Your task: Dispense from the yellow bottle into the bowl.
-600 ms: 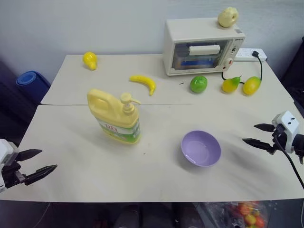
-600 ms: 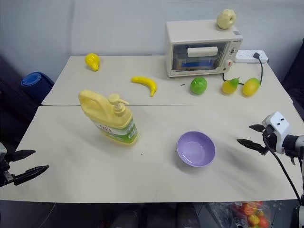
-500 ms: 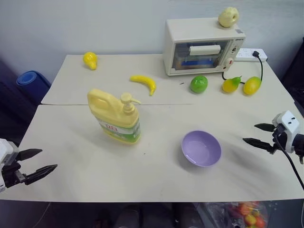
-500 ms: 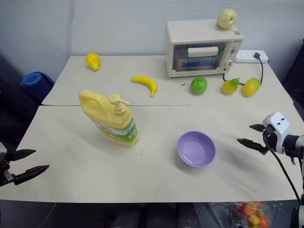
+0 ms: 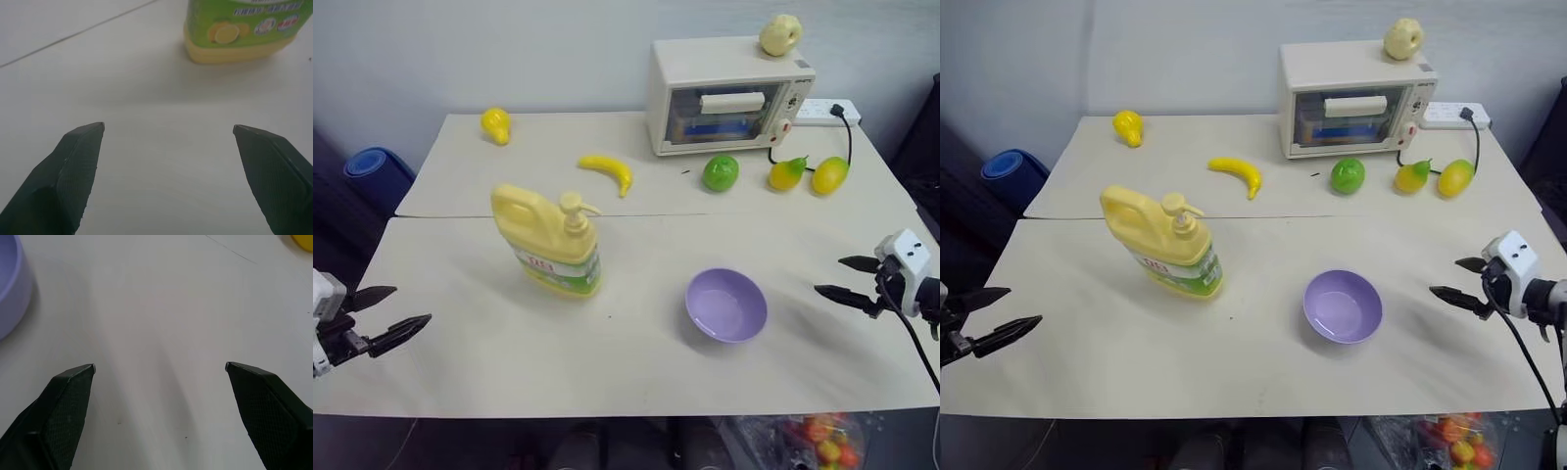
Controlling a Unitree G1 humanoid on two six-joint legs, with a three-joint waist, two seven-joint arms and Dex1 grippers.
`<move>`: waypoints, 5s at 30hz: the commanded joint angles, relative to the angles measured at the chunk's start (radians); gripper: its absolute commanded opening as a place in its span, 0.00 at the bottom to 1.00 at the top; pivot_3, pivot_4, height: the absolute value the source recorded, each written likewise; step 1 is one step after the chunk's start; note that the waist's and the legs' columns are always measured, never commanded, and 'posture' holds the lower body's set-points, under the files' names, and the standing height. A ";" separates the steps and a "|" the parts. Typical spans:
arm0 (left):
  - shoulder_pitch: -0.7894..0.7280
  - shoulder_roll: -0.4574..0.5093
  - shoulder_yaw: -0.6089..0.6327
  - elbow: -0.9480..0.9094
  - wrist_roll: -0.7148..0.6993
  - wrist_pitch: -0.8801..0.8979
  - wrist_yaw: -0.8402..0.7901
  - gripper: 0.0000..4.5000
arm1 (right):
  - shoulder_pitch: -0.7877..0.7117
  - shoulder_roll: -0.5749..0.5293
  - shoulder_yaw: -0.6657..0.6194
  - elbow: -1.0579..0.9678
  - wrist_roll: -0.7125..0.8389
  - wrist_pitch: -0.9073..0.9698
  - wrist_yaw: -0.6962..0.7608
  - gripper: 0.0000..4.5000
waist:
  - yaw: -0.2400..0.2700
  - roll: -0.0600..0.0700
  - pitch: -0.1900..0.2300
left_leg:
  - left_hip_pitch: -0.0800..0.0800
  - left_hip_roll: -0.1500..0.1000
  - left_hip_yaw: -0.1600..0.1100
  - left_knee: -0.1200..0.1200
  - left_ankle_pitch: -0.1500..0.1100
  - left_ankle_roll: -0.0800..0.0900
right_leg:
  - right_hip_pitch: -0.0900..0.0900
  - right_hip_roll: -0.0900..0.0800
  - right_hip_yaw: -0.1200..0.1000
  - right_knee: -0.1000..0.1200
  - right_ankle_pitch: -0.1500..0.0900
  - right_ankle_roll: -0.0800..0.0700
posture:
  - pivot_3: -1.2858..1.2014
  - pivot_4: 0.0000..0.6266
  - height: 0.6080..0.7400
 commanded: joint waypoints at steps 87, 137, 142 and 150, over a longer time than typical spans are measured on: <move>-1.255 0.090 -0.713 0.194 -0.094 0.146 -0.409 0.01 | -0.576 0.282 0.600 -0.780 -0.095 0.267 0.146 0.00 | -0.007 -0.011 0.002 | -0.019 -0.004 0.009 0.014 0.000 -0.001 | -0.022 0.004 -0.002 0.019 0.000 0.000 | 0.52 0.24 1.00; -1.118 -0.003 -0.845 0.199 0.207 -0.146 -0.445 0.01 | -0.652 0.309 0.602 -0.928 -0.038 0.436 0.172 0.00 | -0.023 -0.012 -0.001 | -0.017 -0.006 0.010 0.018 0.000 -0.001 | -0.028 0.000 0.000 0.032 0.000 0.000 | 0.52 0.24 1.00; -1.121 -0.007 -0.845 0.205 0.203 -0.141 -0.436 0.01 | -0.649 0.308 0.603 -0.930 -0.038 0.433 0.175 0.00 | -0.022 -0.012 -0.002 | -0.016 -0.006 0.010 0.018 0.000 -0.001 | -0.028 0.000 0.000 0.032 0.000 0.000 | 0.52 0.24 1.00; -1.064 0.000 -0.857 0.185 0.215 -0.157 -0.433 0.01 | -0.642 0.312 0.604 -0.940 -0.030 0.435 0.181 0.00 | -0.023 -0.012 -0.006 | -0.016 -0.006 0.010 0.018 0.000 -0.001 | -0.027 0.000 0.000 0.032 0.000 0.000 | 0.52 0.24 1.00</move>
